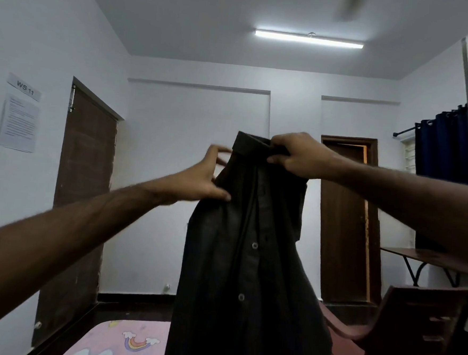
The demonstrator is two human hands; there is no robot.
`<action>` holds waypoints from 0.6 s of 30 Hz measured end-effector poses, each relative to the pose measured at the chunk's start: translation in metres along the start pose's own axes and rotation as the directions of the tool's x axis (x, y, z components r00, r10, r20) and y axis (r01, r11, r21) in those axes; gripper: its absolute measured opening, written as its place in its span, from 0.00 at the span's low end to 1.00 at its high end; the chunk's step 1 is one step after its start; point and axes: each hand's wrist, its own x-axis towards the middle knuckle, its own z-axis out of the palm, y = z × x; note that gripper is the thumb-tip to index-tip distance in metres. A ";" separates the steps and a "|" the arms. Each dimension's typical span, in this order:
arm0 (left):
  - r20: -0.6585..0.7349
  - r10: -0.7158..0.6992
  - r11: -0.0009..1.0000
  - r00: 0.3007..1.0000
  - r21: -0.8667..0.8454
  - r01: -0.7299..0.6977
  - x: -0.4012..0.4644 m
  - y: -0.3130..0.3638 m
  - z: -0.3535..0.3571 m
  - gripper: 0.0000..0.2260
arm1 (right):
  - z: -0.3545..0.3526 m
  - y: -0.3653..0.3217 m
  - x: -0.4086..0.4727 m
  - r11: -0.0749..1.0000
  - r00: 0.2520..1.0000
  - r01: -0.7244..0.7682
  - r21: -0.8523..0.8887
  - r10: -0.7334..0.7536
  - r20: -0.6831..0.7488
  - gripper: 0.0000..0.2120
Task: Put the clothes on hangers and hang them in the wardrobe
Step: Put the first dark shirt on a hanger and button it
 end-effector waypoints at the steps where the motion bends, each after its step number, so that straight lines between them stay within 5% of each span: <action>1: 0.049 -0.054 0.995 0.997 0.091 0.049 -0.004 -0.012 0.006 0.29 | -0.002 0.006 0.002 0.999 0.999 -0.030 -0.021 0.030 -0.035 0.02; 4: 0.008 -0.120 0.929 0.993 0.352 0.109 -0.011 -0.034 0.014 0.12 | -0.011 0.019 0.006 0.986 0.995 -0.073 -0.149 0.061 -0.082 0.08; 9: -0.320 -0.032 0.903 0.947 0.397 0.165 0.011 -0.039 -0.020 0.12 | -0.018 0.039 0.005 0.903 0.998 -0.044 -0.427 0.055 0.014 0.13; 14: -0.441 0.114 0.869 0.890 0.478 0.126 0.020 -0.034 -0.057 0.05 | -0.026 0.046 0.012 0.912 0.997 -0.055 -0.407 0.069 0.020 0.14; 18: -0.342 0.294 0.595 0.893 0.797 0.109 0.000 -0.025 -0.076 0.06 | -0.043 0.044 0.022 0.938 0.995 -0.056 -0.341 0.080 0.054 0.12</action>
